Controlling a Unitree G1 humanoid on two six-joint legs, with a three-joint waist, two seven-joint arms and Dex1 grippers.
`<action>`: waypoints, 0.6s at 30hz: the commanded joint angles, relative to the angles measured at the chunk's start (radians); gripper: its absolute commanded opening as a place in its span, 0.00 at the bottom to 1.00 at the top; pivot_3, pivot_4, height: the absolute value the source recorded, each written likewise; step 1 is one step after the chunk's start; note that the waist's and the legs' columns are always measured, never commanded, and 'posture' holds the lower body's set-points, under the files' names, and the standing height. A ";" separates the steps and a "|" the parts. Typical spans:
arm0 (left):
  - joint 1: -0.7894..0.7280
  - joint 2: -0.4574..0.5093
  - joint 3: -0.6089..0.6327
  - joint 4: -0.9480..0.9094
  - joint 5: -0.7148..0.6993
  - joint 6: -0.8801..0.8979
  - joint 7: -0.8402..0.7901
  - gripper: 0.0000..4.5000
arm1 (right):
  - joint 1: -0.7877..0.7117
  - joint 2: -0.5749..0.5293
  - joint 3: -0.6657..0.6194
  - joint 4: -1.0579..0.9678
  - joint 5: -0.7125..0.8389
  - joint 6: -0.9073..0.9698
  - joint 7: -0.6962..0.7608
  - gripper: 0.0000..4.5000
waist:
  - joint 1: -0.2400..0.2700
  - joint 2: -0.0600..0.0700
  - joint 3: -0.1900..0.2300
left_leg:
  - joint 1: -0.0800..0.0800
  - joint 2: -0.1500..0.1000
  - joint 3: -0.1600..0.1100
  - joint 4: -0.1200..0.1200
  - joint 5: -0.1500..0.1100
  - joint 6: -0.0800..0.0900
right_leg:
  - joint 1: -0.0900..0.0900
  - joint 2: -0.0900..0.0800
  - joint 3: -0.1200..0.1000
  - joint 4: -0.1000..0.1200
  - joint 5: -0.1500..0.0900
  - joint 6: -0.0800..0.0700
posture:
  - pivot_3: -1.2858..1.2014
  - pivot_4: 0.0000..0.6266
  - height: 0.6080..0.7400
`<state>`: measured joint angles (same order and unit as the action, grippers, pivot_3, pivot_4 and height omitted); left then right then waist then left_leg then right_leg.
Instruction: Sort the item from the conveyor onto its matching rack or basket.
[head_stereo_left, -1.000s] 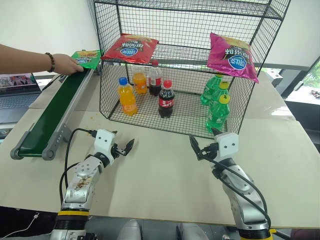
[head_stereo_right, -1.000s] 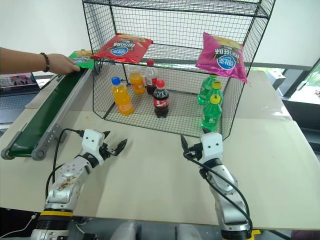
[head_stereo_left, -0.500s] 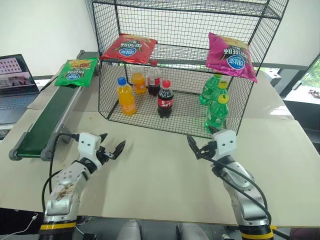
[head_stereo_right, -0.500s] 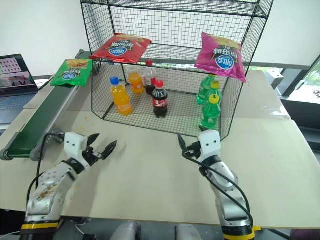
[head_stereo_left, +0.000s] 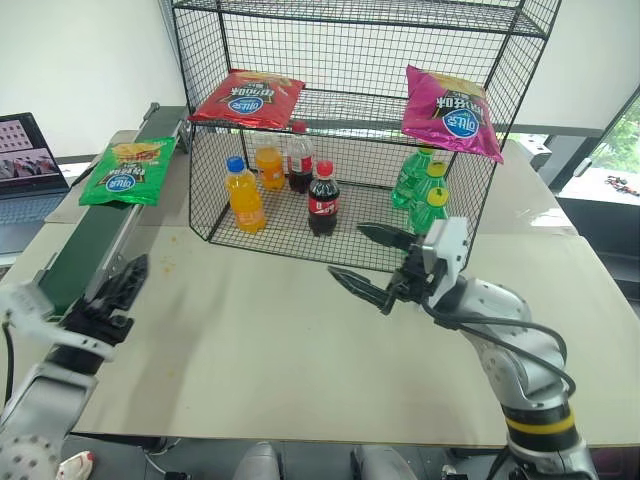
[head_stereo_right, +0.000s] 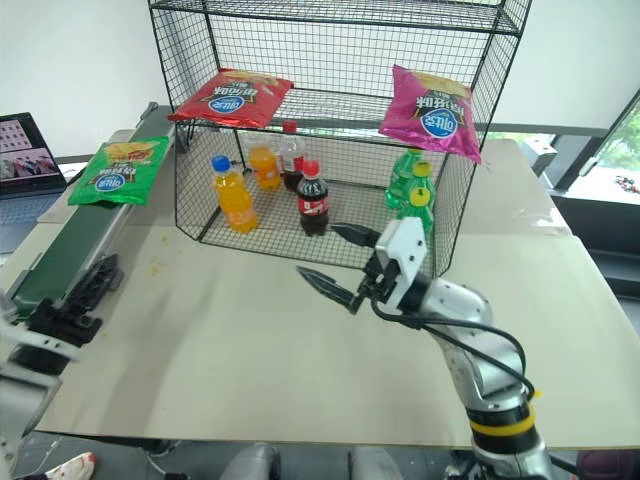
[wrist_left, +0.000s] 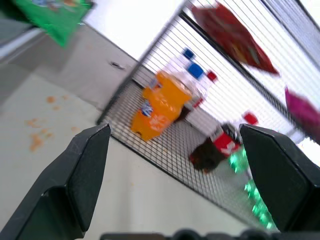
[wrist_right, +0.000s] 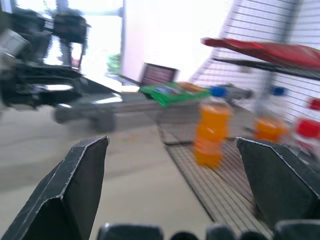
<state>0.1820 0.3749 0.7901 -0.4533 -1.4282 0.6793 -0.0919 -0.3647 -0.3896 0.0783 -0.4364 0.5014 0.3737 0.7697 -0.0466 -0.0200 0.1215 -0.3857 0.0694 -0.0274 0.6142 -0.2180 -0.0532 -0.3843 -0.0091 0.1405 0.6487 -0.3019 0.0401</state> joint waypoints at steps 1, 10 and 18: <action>0.044 -0.022 0.112 0.008 -0.200 -0.087 0.123 0.97 | -0.082 0.014 0.016 0.001 0.085 0.027 0.063 1.00 | 0.004 -0.001 0.000 | 0.000 0.000 0.000 0.000 0.000 0.000 | 0.000 0.000 0.000 0.000 0.000 0.000 | 0.52 0.24 1.00; 0.128 -0.084 0.117 0.134 -0.482 -0.154 0.268 0.97 | -0.195 0.025 0.060 0.052 0.171 0.046 0.213 1.00 | 0.013 -0.002 -0.001 | 0.000 0.000 0.000 0.001 0.000 0.000 | 0.000 0.000 -0.001 -0.001 0.000 0.000 | 0.52 0.24 1.00; 0.102 -0.050 0.096 0.156 -0.496 -0.180 0.284 0.97 | -0.243 0.027 0.054 0.097 0.161 0.027 0.269 1.00 | 0.012 -0.004 -0.002 | 0.000 0.000 0.000 0.000 0.000 0.000 | 0.000 0.000 -0.001 -0.001 0.000 0.000 | 0.52 0.24 1.00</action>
<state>0.2849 0.3085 0.8777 -0.2897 -1.9110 0.5194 0.1929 -0.5853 -0.3660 0.1491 -0.3261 0.6501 0.4233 1.0304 -0.0346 -0.0239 0.1193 -0.3857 0.0690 -0.0275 0.6143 -0.2179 -0.0535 -0.3847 -0.0094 0.1394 0.6478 -0.3021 0.0397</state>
